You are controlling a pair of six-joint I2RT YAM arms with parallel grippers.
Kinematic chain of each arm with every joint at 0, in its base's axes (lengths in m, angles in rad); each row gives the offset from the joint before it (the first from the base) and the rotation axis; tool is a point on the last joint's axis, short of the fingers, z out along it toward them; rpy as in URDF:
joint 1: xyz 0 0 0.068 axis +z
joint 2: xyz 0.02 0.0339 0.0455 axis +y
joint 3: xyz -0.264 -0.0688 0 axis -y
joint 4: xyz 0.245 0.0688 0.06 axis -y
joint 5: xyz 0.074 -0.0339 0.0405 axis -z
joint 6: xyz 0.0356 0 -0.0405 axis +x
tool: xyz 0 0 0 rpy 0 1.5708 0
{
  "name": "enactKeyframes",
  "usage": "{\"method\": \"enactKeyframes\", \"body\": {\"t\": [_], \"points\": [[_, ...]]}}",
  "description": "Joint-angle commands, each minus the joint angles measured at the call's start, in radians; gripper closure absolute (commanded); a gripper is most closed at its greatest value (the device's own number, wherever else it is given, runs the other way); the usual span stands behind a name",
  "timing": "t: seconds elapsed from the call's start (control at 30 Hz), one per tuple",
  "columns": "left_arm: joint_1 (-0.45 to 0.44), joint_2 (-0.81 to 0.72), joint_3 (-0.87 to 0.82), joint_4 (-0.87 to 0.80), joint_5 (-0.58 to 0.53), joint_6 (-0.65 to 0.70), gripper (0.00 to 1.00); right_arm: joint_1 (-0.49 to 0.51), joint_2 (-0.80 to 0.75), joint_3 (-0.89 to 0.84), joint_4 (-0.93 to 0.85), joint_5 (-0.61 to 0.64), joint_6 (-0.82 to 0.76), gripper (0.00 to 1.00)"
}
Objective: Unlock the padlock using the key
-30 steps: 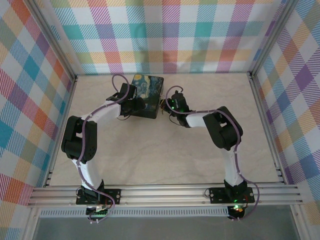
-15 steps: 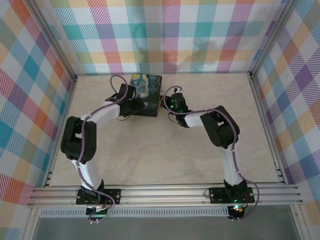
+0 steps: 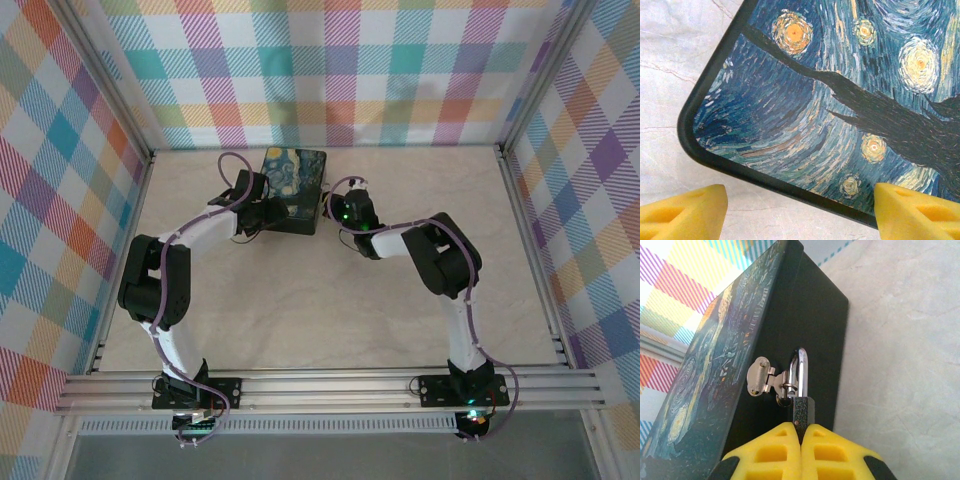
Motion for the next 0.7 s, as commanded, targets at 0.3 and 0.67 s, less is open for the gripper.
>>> {"method": "enactKeyframes", "body": {"t": [0.3,0.67], "points": [[0.068,0.035,-0.061,-0.259,-0.049,0.04,0.25,-0.039,-0.146,0.089,-0.222,-0.073,-0.395,1.0],[0.071,0.018,0.004,-0.297,-0.07,0.046,0.25,-0.039,-0.295,0.056,-0.692,-0.384,-0.463,1.0]]}}
